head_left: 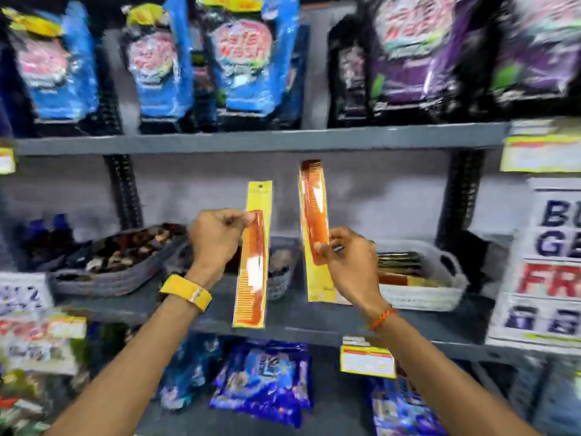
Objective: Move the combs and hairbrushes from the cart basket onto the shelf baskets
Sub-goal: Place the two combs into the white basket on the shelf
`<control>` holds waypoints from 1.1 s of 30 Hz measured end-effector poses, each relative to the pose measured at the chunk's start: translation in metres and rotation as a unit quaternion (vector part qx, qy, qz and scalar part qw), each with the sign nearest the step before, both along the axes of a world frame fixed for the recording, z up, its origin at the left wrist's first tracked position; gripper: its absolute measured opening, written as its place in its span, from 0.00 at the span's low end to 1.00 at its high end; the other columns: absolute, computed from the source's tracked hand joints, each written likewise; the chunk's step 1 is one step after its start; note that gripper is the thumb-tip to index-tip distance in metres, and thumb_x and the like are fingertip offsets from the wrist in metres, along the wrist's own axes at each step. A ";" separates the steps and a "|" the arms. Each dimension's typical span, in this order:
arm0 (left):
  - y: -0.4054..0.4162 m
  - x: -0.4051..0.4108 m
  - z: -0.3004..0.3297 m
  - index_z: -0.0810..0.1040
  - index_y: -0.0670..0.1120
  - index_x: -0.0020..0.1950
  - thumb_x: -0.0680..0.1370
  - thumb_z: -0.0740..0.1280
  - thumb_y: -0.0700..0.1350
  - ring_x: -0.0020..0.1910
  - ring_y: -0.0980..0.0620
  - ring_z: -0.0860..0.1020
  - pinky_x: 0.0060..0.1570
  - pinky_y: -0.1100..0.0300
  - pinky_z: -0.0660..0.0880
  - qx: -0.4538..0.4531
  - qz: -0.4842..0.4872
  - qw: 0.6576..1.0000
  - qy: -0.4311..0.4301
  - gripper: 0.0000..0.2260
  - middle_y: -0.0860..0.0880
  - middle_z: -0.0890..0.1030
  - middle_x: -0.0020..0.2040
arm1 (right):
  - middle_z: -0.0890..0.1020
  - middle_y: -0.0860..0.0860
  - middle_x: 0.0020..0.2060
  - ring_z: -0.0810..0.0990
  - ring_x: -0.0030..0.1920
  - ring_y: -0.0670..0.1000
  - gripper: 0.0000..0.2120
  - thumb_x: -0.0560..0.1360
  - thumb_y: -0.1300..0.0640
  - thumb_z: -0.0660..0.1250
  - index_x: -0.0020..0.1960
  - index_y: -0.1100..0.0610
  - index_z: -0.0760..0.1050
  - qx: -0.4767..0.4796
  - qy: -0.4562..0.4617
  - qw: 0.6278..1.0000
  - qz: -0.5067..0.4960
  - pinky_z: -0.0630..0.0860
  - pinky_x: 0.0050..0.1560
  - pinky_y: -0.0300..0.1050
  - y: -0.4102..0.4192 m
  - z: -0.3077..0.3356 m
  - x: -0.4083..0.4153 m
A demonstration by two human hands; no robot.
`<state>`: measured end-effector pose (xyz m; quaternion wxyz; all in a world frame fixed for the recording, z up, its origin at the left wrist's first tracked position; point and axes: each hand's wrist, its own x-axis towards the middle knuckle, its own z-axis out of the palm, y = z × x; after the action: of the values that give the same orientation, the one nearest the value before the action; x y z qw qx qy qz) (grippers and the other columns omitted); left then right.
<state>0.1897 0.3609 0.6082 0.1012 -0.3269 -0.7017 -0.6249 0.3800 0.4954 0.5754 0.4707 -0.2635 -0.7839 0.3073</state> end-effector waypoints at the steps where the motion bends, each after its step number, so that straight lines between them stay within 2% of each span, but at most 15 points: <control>1: 0.022 0.005 0.006 0.86 0.52 0.37 0.71 0.75 0.51 0.32 0.51 0.81 0.41 0.43 0.83 -0.007 -0.021 1.000 0.001 0.05 0.40 0.87 0.36 | 0.87 0.50 0.36 0.87 0.39 0.50 0.05 0.73 0.51 0.71 0.44 0.52 0.81 0.005 -0.002 1.000 -0.027 0.81 0.50 0.50 0.015 0.006 0.013; 4: 0.096 0.022 0.018 0.87 0.48 0.41 0.71 0.76 0.48 0.35 0.50 0.83 0.45 0.44 0.83 -0.034 -0.097 0.995 0.018 0.04 0.41 0.88 0.40 | 0.87 0.51 0.36 0.86 0.41 0.52 0.05 0.73 0.52 0.70 0.43 0.53 0.82 0.014 -0.006 0.995 -0.102 0.80 0.48 0.50 0.054 0.018 0.053; 8: 0.180 0.042 0.017 0.87 0.40 0.48 0.73 0.74 0.40 0.53 0.42 0.85 0.54 0.47 0.81 -0.133 -0.178 0.974 0.050 0.06 0.39 0.88 0.49 | 0.88 0.53 0.39 0.86 0.46 0.56 0.06 0.73 0.53 0.69 0.47 0.52 0.83 0.017 -0.034 0.983 -0.180 0.80 0.48 0.49 0.091 0.019 0.083; 9: 0.201 0.050 0.014 0.87 0.40 0.47 0.74 0.73 0.39 0.54 0.44 0.85 0.54 0.53 0.82 -0.158 -0.197 0.966 0.054 0.05 0.40 0.88 0.50 | 0.88 0.54 0.39 0.86 0.47 0.58 0.06 0.73 0.53 0.69 0.48 0.52 0.83 0.017 -0.041 0.979 -0.201 0.80 0.49 0.50 0.101 0.019 0.090; 11: 0.228 0.064 0.002 0.88 0.44 0.43 0.73 0.72 0.39 0.51 0.52 0.85 0.44 0.74 0.77 -0.193 -0.192 0.959 0.084 0.05 0.46 0.89 0.47 | 0.87 0.54 0.39 0.85 0.47 0.60 0.06 0.74 0.52 0.69 0.49 0.50 0.82 0.016 -0.051 0.973 -0.224 0.80 0.50 0.52 0.116 0.017 0.097; 12: 0.240 0.070 -0.004 0.88 0.46 0.42 0.73 0.72 0.40 0.49 0.54 0.85 0.40 0.77 0.73 -0.204 -0.188 0.955 0.102 0.05 0.49 0.89 0.46 | 0.87 0.53 0.38 0.84 0.47 0.60 0.06 0.74 0.53 0.70 0.50 0.51 0.82 0.017 -0.049 0.972 -0.231 0.80 0.49 0.51 0.122 0.016 0.100; 15: 0.265 0.089 -0.023 0.89 0.46 0.46 0.74 0.72 0.41 0.53 0.51 0.84 0.55 0.63 0.77 -0.244 -0.228 0.936 0.108 0.06 0.48 0.89 0.50 | 0.86 0.53 0.37 0.84 0.44 0.60 0.06 0.75 0.56 0.70 0.51 0.52 0.83 0.025 -0.058 0.965 -0.254 0.77 0.44 0.49 0.137 0.012 0.105; 17: 0.273 0.099 -0.035 0.89 0.44 0.48 0.75 0.72 0.41 0.54 0.49 0.84 0.58 0.60 0.78 -0.273 -0.259 0.921 0.103 0.06 0.46 0.88 0.51 | 0.86 0.55 0.40 0.83 0.44 0.62 0.08 0.74 0.58 0.68 0.50 0.51 0.83 0.038 -0.083 0.959 -0.268 0.76 0.43 0.49 0.146 0.010 0.106; 19: 0.277 0.106 -0.052 0.88 0.42 0.48 0.75 0.71 0.38 0.52 0.49 0.84 0.51 0.65 0.76 -0.303 -0.287 0.904 0.095 0.07 0.44 0.88 0.51 | 0.86 0.55 0.40 0.84 0.42 0.61 0.10 0.75 0.61 0.66 0.51 0.51 0.83 0.040 -0.105 0.958 -0.264 0.77 0.39 0.48 0.154 0.007 0.108; 22: 0.278 0.106 -0.074 0.87 0.37 0.50 0.76 0.66 0.32 0.43 0.53 0.82 0.37 0.75 0.73 -0.358 -0.327 0.870 0.091 0.10 0.41 0.87 0.51 | 0.87 0.54 0.40 0.85 0.40 0.57 0.13 0.76 0.64 0.64 0.53 0.53 0.83 0.022 -0.129 0.959 -0.252 0.82 0.39 0.47 0.163 0.000 0.106; 24: 0.274 0.099 -0.076 0.86 0.36 0.54 0.77 0.64 0.30 0.41 0.55 0.81 0.38 0.74 0.76 -0.380 -0.347 0.853 0.084 0.13 0.39 0.86 0.53 | 0.87 0.55 0.43 0.86 0.40 0.55 0.14 0.77 0.64 0.64 0.56 0.53 0.83 0.009 -0.131 0.960 -0.246 0.84 0.40 0.48 0.170 -0.005 0.104; 26: 0.268 0.088 -0.071 0.87 0.40 0.54 0.76 0.65 0.31 0.48 0.54 0.82 0.47 0.67 0.77 -0.376 -0.321 0.866 0.071 0.13 0.42 0.87 0.54 | 0.87 0.55 0.47 0.87 0.41 0.55 0.16 0.77 0.65 0.63 0.60 0.53 0.81 -0.005 -0.134 0.961 -0.243 0.86 0.42 0.48 0.176 -0.008 0.100; 28: 0.259 0.072 -0.064 0.88 0.43 0.52 0.76 0.65 0.32 0.54 0.51 0.83 0.56 0.63 0.78 -0.339 -0.259 0.903 0.049 0.13 0.45 0.87 0.55 | 0.87 0.56 0.49 0.87 0.46 0.57 0.20 0.75 0.68 0.63 0.60 0.51 0.82 -0.007 -0.168 0.955 -0.244 0.85 0.48 0.51 0.182 -0.010 0.095; 30: 0.246 0.051 -0.057 0.86 0.45 0.55 0.75 0.65 0.33 0.59 0.46 0.82 0.62 0.56 0.78 -0.316 -0.177 0.931 0.051 0.15 0.46 0.85 0.59 | 0.86 0.56 0.55 0.85 0.54 0.58 0.23 0.73 0.69 0.61 0.60 0.49 0.82 -0.002 -0.224 0.949 -0.224 0.83 0.58 0.52 0.186 -0.014 0.088; 33: 0.221 0.025 -0.049 0.80 0.44 0.63 0.74 0.63 0.32 0.65 0.43 0.78 0.66 0.53 0.75 -0.301 -0.094 0.946 0.072 0.20 0.45 0.81 0.66 | 0.82 0.51 0.63 0.80 0.63 0.56 0.20 0.75 0.63 0.62 0.61 0.46 0.82 0.019 -0.356 0.922 -0.152 0.77 0.66 0.50 0.185 -0.023 0.073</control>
<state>0.2146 0.5820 0.5593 -0.0115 -0.4507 -0.8141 -0.3661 0.4533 0.6808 0.5525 0.2071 -0.4624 -0.8560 0.1029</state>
